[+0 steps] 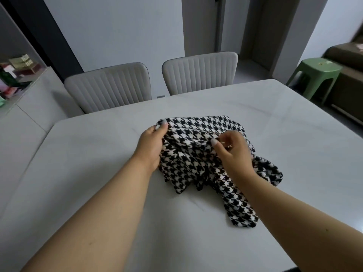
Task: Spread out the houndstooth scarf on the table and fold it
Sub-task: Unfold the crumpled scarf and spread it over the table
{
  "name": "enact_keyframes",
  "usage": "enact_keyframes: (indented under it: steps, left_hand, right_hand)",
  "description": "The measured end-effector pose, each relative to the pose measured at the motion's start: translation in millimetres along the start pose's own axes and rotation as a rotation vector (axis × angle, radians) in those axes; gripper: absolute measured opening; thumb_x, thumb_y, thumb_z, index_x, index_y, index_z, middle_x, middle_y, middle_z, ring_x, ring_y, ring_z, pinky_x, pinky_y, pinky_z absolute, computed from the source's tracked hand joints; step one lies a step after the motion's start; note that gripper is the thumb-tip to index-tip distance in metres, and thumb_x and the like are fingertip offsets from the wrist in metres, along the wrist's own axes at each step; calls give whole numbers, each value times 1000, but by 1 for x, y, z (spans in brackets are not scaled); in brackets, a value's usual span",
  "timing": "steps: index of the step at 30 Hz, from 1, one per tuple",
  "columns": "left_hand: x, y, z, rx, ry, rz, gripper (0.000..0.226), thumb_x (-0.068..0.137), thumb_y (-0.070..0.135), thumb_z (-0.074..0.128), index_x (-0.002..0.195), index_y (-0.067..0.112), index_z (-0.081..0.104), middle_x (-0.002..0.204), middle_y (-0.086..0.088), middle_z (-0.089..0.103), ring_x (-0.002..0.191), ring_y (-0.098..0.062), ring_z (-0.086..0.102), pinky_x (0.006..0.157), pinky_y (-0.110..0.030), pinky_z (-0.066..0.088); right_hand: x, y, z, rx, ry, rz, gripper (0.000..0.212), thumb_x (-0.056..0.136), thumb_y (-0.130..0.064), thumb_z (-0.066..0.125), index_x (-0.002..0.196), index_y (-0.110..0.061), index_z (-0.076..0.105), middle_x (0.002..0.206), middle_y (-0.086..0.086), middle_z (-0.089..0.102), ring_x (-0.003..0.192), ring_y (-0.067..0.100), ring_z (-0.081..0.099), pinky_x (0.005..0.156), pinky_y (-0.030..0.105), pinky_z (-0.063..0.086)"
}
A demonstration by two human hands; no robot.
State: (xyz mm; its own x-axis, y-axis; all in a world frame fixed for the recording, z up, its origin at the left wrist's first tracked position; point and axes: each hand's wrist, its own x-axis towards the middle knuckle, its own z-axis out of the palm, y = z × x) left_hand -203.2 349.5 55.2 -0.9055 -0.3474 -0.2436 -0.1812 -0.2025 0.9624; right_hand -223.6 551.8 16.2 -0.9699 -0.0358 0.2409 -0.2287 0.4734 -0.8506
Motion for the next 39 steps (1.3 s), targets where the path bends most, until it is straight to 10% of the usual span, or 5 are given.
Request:
enact_keyframes:
  steps: [9,19,22,34,39]
  left_hand:
    - [-39,16,-95,107,34,-32,59,86,66,42,109,19,69,112,-7,72,105,-23,68,97,-42,49]
    - [-67,-21,-91,497,-7,-134,66,80,74,31,117,26,57,114,0,64,105,-21,60,94,-43,49]
    - [-74,-30,-63,107,-148,-324,51,79,60,57,117,28,65,109,-4,73,102,-24,67,86,-42,53]
    - [-84,-81,-97,216,2,-363,28,78,45,71,84,22,57,89,8,61,86,-6,57,93,-29,41]
    - [-71,-84,-108,178,21,-343,94,55,82,64,125,20,58,130,4,60,122,-19,53,90,-38,52]
  right_hand:
    - [26,16,4,28,-140,432,87,80,-70,49,145,-18,26,140,10,44,128,30,44,107,42,36]
    - [-33,-61,41,-9,-319,144,11,91,-26,61,82,-22,55,68,-10,56,55,7,50,43,13,38]
    - [-52,-89,51,286,-757,133,10,89,-23,65,92,-14,65,80,-2,68,65,6,62,58,13,50]
    - [45,-27,85,-209,-405,300,90,74,-61,67,144,-17,31,145,9,42,132,29,41,108,42,36]
    - [29,-30,99,-446,-824,398,81,75,-60,66,132,-4,50,131,14,55,122,31,51,101,35,40]
